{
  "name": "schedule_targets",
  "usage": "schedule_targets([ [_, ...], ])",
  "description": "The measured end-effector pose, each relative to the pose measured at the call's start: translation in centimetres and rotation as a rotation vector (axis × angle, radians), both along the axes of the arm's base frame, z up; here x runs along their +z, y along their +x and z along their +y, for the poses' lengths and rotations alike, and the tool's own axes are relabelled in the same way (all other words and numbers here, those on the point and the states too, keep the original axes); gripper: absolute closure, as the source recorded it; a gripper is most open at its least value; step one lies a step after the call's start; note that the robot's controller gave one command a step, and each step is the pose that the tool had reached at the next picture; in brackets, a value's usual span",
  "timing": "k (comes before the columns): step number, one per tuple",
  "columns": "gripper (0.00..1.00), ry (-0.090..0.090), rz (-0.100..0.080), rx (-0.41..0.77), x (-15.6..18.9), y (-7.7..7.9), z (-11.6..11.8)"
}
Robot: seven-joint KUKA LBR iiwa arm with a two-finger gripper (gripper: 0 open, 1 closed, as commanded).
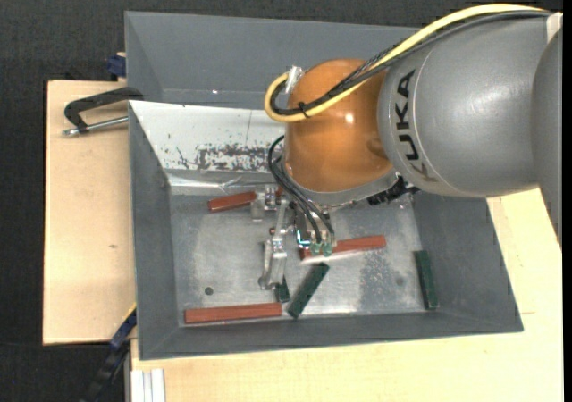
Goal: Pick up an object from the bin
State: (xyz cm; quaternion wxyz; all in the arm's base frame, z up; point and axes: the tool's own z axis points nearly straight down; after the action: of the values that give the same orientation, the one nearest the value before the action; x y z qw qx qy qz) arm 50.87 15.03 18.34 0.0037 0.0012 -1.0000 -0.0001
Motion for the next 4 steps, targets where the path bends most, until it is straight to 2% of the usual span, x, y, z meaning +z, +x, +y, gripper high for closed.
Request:
schedule_targets([
  [1, 0.0, 0.001, -0.008, -0.002, 0.4, 0.2, -0.1],
  [2, 0.0, 0.004, -0.016, 0.097, -1.9, 0.0, -1.3],
  [3, 0.0, 0.003, -0.011, 0.153, -3.3, 0.0, -2.1],
  [4, 0.0, -0.001, -0.005, 0.409, -1.3, 0.4, 0.0],
])
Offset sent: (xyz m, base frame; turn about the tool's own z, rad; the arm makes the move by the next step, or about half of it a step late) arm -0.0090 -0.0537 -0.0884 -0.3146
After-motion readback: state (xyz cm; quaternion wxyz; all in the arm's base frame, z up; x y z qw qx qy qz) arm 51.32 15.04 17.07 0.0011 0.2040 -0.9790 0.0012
